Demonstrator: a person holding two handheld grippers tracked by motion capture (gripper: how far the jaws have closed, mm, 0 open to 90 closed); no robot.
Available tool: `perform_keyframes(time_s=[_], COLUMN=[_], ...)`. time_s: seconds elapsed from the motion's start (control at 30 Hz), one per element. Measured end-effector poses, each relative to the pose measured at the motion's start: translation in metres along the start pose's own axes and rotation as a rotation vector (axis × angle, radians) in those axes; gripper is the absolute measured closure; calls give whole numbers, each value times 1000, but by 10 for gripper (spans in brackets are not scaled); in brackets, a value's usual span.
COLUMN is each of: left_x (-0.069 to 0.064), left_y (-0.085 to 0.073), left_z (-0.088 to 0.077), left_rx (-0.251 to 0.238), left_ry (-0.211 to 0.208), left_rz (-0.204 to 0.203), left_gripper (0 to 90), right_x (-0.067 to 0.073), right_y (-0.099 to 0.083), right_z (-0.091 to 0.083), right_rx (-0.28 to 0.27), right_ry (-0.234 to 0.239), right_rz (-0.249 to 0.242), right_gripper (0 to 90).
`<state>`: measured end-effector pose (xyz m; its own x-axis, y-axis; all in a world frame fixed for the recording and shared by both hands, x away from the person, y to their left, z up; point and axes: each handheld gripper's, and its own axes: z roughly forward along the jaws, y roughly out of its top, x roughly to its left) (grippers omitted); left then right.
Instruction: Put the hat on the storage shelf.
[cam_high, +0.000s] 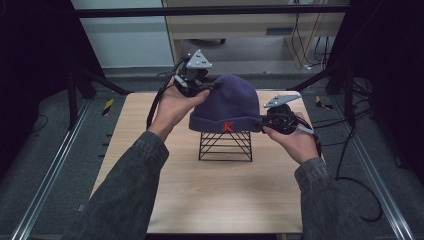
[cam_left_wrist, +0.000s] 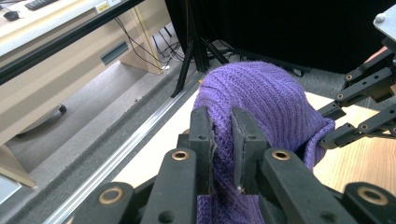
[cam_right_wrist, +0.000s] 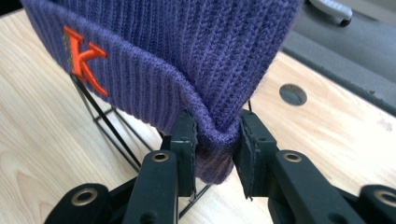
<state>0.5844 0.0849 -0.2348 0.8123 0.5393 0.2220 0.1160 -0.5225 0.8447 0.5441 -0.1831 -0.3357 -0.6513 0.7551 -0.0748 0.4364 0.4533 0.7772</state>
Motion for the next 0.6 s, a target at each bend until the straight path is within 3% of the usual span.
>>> perform_keyframes(time_s=[0.2, 0.6], left_x=[-6, -13], left_y=[-10, -28], left_z=[7, 14], left_rx=[24, 41], left_ry=[-5, -36], left_rz=[24, 17], left_gripper=[796, 795], right_x=[3, 9], right_y=[-12, -30], right_z=[8, 22], right_rx=[35, 71], right_ry=[-1, 10], right_rz=[-10, -18], right_gripper=[701, 689])
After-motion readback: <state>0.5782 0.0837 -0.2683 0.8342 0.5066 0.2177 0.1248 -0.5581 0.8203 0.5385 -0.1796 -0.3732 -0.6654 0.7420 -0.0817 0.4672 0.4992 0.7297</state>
